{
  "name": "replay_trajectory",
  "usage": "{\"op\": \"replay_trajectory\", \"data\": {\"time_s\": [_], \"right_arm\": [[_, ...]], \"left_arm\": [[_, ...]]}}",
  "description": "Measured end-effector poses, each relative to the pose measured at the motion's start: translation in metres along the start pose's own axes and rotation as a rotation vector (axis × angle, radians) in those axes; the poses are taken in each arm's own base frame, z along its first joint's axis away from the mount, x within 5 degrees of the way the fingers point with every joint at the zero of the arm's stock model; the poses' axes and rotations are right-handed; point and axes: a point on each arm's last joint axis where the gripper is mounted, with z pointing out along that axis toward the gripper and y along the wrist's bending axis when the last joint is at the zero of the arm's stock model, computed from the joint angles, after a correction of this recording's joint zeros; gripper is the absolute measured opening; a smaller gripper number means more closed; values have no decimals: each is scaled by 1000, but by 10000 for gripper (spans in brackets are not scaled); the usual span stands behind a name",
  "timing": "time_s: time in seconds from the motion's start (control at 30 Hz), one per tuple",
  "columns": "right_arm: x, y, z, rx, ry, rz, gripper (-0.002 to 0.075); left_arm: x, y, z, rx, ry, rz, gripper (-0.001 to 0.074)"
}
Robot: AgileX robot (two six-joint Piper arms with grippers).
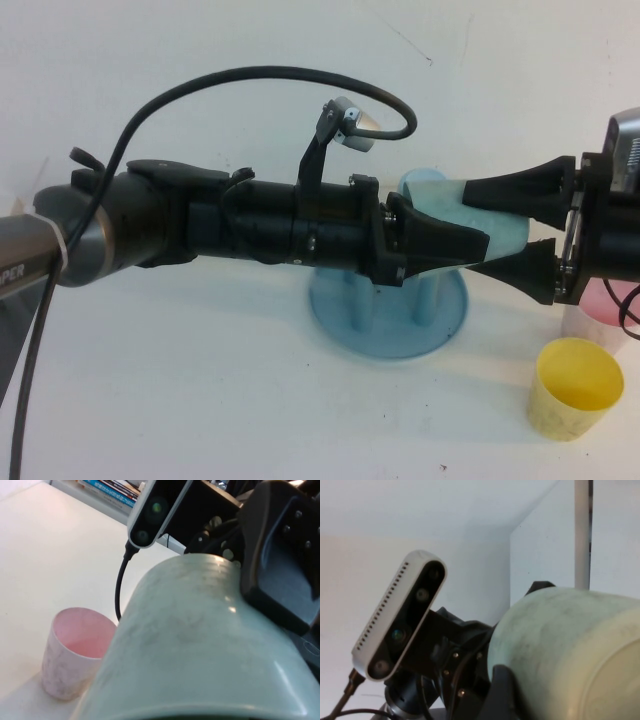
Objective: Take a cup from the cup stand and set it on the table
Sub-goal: Hand over the cup
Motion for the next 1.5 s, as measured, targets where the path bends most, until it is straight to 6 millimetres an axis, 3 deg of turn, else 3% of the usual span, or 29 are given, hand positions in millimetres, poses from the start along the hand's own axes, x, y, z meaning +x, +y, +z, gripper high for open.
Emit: {"op": "replay_trajectory", "data": {"time_s": [1.23, 1.5], "right_arm": [[-2, 2, 0, -20, -19, -213, 608], [-3, 0, -2, 9, -5, -256, 687]], "left_arm": [[-1, 1, 0, -5, 2, 45, 29], [2, 1, 1, -10, 44, 29, 26]]}}
